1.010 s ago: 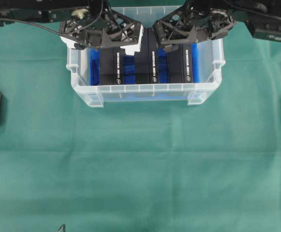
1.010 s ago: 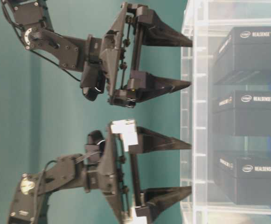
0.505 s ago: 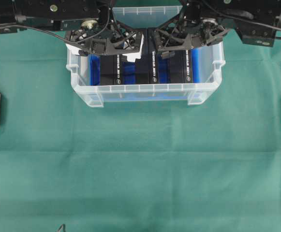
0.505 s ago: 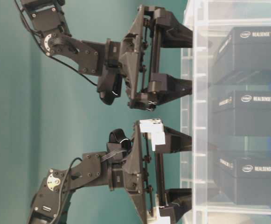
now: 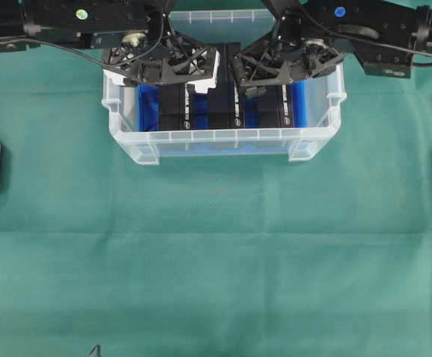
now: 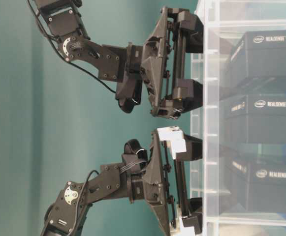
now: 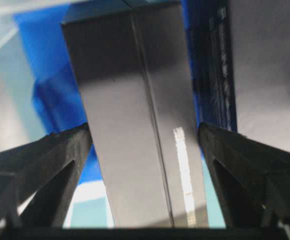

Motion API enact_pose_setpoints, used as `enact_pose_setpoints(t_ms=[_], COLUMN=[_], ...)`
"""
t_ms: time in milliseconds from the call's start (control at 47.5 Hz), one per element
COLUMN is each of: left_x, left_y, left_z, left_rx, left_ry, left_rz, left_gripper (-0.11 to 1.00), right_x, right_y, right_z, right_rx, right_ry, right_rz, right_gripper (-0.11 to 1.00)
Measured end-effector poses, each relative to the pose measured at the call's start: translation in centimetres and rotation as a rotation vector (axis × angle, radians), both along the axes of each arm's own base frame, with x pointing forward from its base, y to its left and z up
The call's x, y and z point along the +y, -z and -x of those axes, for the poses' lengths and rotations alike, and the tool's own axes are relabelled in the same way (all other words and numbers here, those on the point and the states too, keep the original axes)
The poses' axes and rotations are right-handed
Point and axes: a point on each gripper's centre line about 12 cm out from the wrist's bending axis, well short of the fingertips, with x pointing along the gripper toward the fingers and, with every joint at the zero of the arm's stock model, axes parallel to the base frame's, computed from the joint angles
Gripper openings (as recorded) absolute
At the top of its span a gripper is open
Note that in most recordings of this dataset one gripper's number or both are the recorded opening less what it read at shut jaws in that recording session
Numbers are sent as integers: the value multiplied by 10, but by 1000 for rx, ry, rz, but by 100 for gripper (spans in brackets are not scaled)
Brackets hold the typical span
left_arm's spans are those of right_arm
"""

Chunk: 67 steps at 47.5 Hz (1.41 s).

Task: Take the box out of the case with both arms.
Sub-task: 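Lower both open grippers around the outer black box pairs and close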

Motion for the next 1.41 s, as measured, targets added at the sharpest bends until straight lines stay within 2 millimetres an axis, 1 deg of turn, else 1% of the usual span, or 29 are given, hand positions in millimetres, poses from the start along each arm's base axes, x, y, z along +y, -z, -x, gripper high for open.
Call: enact_pose_setpoints(t_ms=[105,547,736,821,863,926,947,1410], left_x=[0,-2,-4,-4,-4,-5,-5,-6], left_y=[1,2,2,2,2,2,2,-4], left_z=[1,1,4,6,7,8,8,8], left_rx=[3,5,32,53,60,72,72,78], left_ry=[2,8,7,4,4,3,3,25], left_rz=[1,15,24,29,33,36,37,36], left_gripper=[86,86,84,81,76,64,64,64], right_x=[0,0,1,1,1,1,1,1], right_y=[5,5,5,5,6,6,6,7], right_z=[0,-1,-1,0,1,4,4,4], right_rx=[7,6,5,6,14,29,32,26], right_ry=[4,2,7,35,56,87,91,93], right_rz=[-7,-7,-13,-21,-25,-29,-29,-24], right_gripper=[96,96,95,91,84,69,65,65])
